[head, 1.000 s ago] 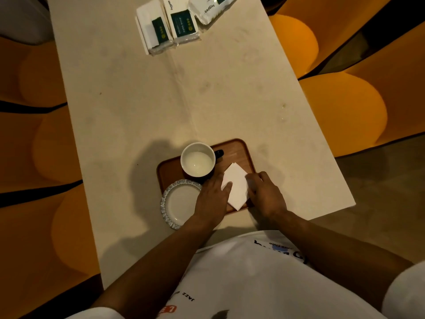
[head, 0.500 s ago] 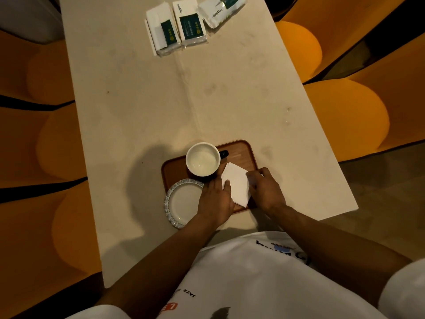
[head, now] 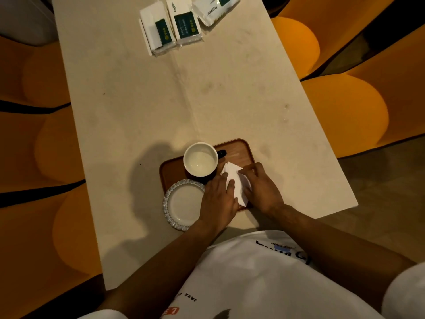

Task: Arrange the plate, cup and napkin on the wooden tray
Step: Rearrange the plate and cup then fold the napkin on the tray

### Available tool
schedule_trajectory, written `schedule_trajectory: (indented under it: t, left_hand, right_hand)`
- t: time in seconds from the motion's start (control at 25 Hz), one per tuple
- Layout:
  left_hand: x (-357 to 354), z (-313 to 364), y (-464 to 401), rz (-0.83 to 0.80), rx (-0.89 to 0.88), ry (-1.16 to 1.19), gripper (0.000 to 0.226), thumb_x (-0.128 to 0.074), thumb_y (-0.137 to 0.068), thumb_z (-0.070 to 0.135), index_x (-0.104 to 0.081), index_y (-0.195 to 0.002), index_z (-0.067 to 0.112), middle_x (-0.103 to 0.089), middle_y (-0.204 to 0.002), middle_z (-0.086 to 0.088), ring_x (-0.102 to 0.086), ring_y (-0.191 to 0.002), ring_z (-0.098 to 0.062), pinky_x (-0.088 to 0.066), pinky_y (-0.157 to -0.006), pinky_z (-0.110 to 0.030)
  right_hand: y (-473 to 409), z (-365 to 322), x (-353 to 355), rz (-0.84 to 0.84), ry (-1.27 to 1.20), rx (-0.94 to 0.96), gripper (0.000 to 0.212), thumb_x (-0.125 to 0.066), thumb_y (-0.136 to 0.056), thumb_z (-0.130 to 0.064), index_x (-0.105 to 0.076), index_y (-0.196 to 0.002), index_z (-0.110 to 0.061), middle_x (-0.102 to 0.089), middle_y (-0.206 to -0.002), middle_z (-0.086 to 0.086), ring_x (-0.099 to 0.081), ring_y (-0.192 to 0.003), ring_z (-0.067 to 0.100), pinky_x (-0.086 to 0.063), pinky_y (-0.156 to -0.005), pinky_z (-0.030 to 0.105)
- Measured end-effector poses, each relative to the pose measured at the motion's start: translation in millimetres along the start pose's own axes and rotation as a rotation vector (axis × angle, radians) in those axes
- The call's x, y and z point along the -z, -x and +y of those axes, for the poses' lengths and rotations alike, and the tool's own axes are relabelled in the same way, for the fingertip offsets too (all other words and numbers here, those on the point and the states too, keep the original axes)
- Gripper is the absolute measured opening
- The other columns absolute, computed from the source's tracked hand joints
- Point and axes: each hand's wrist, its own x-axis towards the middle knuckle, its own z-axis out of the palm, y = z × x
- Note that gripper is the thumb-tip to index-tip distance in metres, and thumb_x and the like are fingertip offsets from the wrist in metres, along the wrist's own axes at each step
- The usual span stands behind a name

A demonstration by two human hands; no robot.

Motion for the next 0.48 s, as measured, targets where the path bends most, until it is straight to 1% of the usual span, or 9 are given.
schedule_trajectory:
  t: [0.08, 0.16, 0.24, 0.36, 0.48]
  left_hand:
    - [2.0, 1.8, -1.1, 0.017, 0.0, -0.015, 0.066, -0.065, -0.083, 0.041, -0.054, -0.137, 0.005, -0.055, -0.143, -0.022, -0.053, -0.13, -0.038, -0.048, -0.105, -0.048]
    - [0.8, 3.5, -3.9, 0.002, -0.015, -0.001, 0.071, -0.073, -0.08, 0.042, -0.054, -0.137, 0.004, -0.055, -0.143, -0.02, -0.054, -0.131, -0.035, -0.047, -0.105, -0.046]
    - [-3.8, 5.0, -7.8, -0.024, -0.039, 0.005, 0.07, -0.069, -0.086, 0.041, -0.049, -0.142, 0.004, -0.049, -0.15, -0.019, -0.049, -0.136, -0.034, -0.042, -0.11, -0.045]
    - [-9.9, 6.6, -14.4, -0.113, -0.012, 0.022, 0.076, -0.059, -0.093, 0.043, -0.031, -0.152, 0.005, -0.031, -0.162, -0.017, -0.034, -0.147, -0.033, -0.03, -0.118, -0.044]
    - [-14.7, 6.0, -18.0, -0.139, -0.016, 0.029, 0.084, -0.057, -0.094, 0.05, -0.022, -0.155, 0.004, -0.021, -0.166, -0.016, -0.023, -0.152, -0.032, -0.023, -0.122, -0.043]
  right_hand:
    - [0.0, -1.8, 1.9, -0.066, 0.05, 0.112, 0.049, -0.062, -0.085, -0.016, -0.046, -0.131, -0.02, -0.042, -0.132, 0.008, -0.057, -0.098, 0.025, -0.051, -0.082, 0.032]
    - [-1.6, 0.6, 2.2, -0.134, 0.117, 0.162, 0.063, -0.069, -0.081, -0.019, -0.04, -0.137, -0.021, -0.037, -0.138, 0.011, -0.058, -0.1, 0.027, -0.048, -0.083, 0.027]
    - [-5.1, 4.0, 2.2, -0.19, 0.168, 0.134, 0.078, -0.075, -0.077, -0.021, -0.033, -0.142, -0.019, -0.028, -0.146, 0.012, -0.055, -0.11, 0.03, -0.048, -0.087, 0.029]
    - [-10.2, 7.0, 2.4, -0.263, 0.181, 0.091, 0.09, -0.078, -0.076, -0.028, -0.023, -0.147, -0.02, -0.018, -0.152, 0.011, -0.047, -0.123, 0.033, -0.047, -0.098, 0.034]
    - [-13.0, 10.7, 3.5, -0.316, 0.218, 0.117, 0.101, -0.081, -0.073, -0.032, -0.016, -0.15, -0.018, -0.014, -0.153, 0.012, -0.043, -0.126, 0.033, -0.046, -0.102, 0.035]
